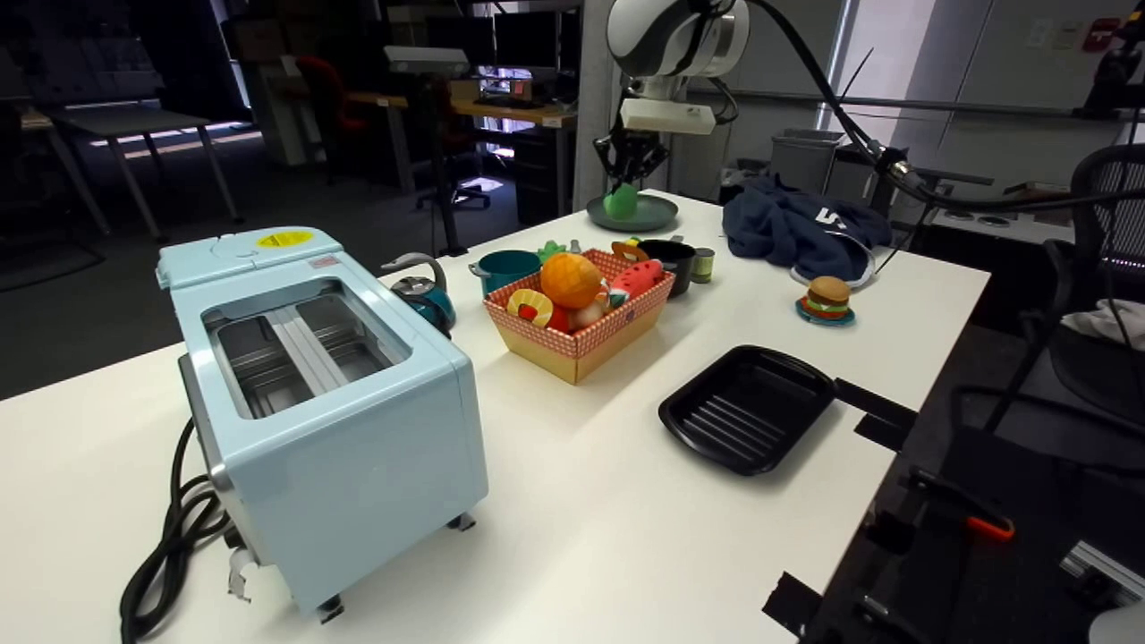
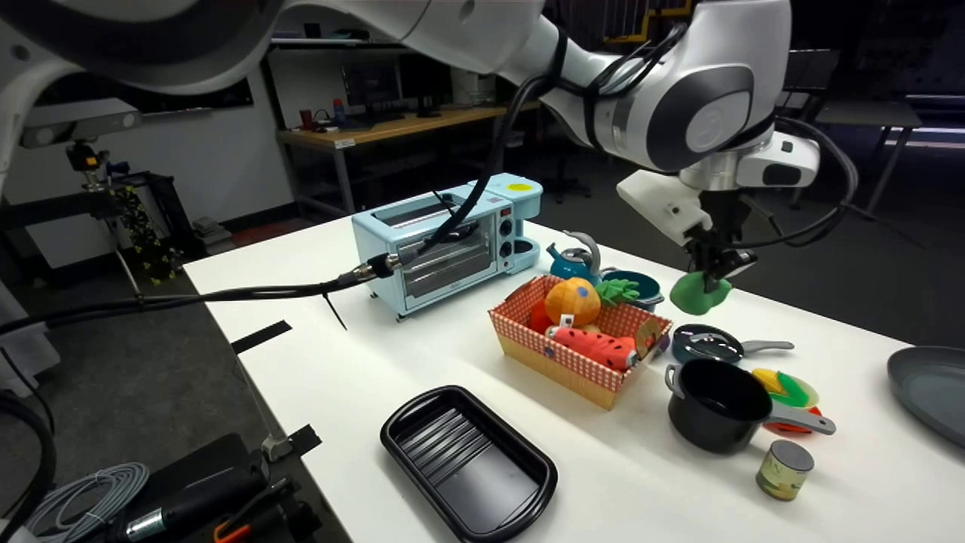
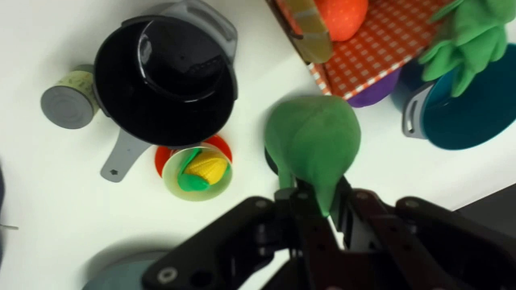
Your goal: Put the plushy in the pot in the basket
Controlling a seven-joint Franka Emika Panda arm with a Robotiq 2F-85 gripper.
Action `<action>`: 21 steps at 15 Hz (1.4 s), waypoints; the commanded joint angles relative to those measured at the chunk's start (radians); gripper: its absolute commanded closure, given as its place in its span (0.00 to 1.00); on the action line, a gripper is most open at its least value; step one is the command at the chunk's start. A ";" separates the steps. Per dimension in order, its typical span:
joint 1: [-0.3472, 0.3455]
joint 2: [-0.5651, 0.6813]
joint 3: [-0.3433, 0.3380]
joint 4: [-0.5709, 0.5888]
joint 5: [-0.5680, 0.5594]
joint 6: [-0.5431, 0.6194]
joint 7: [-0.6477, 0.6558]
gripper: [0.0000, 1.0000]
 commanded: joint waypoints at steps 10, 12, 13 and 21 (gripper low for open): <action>0.041 -0.208 0.108 -0.317 0.005 0.076 -0.311 0.96; 0.041 -0.225 0.102 -0.352 -0.008 0.075 -0.344 0.96; 0.040 -0.231 0.098 -0.367 -0.013 0.074 -0.355 0.96; 0.039 -0.272 0.071 -0.436 -0.042 0.072 -0.378 0.21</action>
